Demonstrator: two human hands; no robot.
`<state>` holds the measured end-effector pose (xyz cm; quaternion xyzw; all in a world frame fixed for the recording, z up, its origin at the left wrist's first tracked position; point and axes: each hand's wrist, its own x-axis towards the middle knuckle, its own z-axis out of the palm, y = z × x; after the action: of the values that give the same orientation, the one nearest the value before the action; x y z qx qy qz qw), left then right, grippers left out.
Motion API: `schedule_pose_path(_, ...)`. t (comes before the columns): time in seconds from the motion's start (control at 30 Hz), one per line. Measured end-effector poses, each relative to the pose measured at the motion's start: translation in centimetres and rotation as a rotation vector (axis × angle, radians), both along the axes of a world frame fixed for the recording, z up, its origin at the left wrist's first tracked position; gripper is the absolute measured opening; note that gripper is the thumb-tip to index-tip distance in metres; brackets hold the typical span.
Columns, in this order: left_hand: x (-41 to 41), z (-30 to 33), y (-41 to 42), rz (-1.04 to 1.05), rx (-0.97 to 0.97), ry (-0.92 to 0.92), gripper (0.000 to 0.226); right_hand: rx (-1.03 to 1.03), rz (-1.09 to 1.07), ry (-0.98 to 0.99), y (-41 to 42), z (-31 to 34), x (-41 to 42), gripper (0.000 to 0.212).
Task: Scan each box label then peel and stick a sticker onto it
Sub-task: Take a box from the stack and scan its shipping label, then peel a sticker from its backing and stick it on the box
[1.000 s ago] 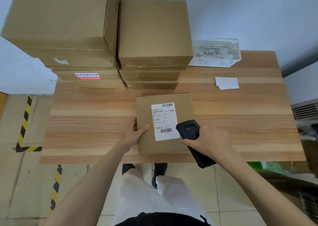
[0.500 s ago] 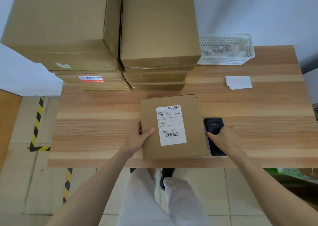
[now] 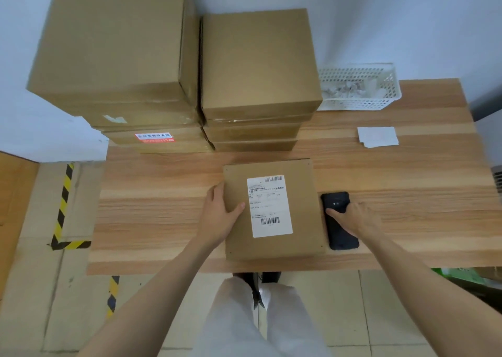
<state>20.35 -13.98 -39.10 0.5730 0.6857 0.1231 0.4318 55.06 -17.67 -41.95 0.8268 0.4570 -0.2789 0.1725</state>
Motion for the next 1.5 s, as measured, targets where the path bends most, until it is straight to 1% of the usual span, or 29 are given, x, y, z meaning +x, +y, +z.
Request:
schedule_pose_path(0.07, 1.5, 2.1, 1.6, -0.138, 0.132, 0.157, 0.062, 0.007, 0.034, 0.066, 1.4, 1.6, 1.4, 0.059)
schedule_pose_path(0.13, 3.9, 3.7, 3.3, -0.281, 0.215, 0.221, 0.051, 0.043, 0.051, 0.105, 2.9, 3.1, 3.0, 0.048)
schedule_pose_path(0.23, 9.2, 5.0, 5.6, -0.484, 0.252, 0.220, 0.043, 0.156, 0.085, 0.095, 4.9, 4.9, 5.8, 0.042)
schedule_pose_path(0.3, 13.6, 5.4, 6.9, -0.579, 0.254, 0.207, 0.038, 0.223, 0.096, 0.087, 6.0, 5.6, 8.0, 0.036)
schedule_pose_path(0.37, 18.1, 5.0, 8.2, -0.630, 0.268, 0.205, 0.035, 0.281, 0.079, 0.108, 7.3, 5.6, 10.5, 0.027)
schedule_pose_path(0.43, 22.5, 4.4, 9.7, -0.653, 0.273, 0.214, 0.033, 0.322, 0.067, 0.135, 8.7, 5.2, 13.3, 0.022)
schedule_pose_path(0.57, 30.5, 2.5, 12.4, -0.621, 0.210, 0.240, 0.035, 0.348, 0.146, 0.174, 11.3, 3.9, 18.9, 0.024)
schedule_pose_path(0.73, 36.2, -0.2, 15.8, -0.545, 0.126, 0.292, 0.035, 0.317, 0.184, 0.234, 14.6, 1.8, 23.3, 0.030)
schedule_pose_path(0.87, 38.8, -2.2, 17.8, -0.450, 0.044, 0.323, 0.036, 0.275, 0.213, 0.289, 17.2, -0.5, 25.1, 0.040)
schedule_pose_path(1.0, 40.4, -4.6, 19.1, -0.424, 0.001, 0.351, 0.038, 0.253, 0.246, 0.305, 18.7, -2.5, 26.0, 0.041)
schedule_pose_path(1.13, 41.6, -6.1, 19.7, -0.387, -0.017, 0.338, 0.048, 0.263, 0.290, 0.290, 19.3, -3.7, 26.5, 0.046)
schedule_pose_path(1.2, 41.9, -6.7, 19.8, -0.364, -0.009, 0.340, 0.044, 0.291, 0.310, 0.271, 19.5, -4.2, 26.7, 0.045)
schedule_pose_path(1.33, 41.9, -7.2, 19.3, -0.277, 0.068, 0.296, 0.014, 0.334, 0.300, 0.267, 19.7, -4.4, 26.6, 0.042)
schedule_pose_path(1.4, 41.9, -7.0, 19.0, -0.233, 0.082, 0.251, 0.005, 0.342, 0.289, 0.290, 19.7, -4.3, 26.5, 0.039)
schedule_pose_path(1.5, 41.5, -5.5, 18.8, -0.210, 0.059, 0.131, 0.011, 0.360, 0.228, 0.341, 19.7, -3.4, 26.6, 0.037)
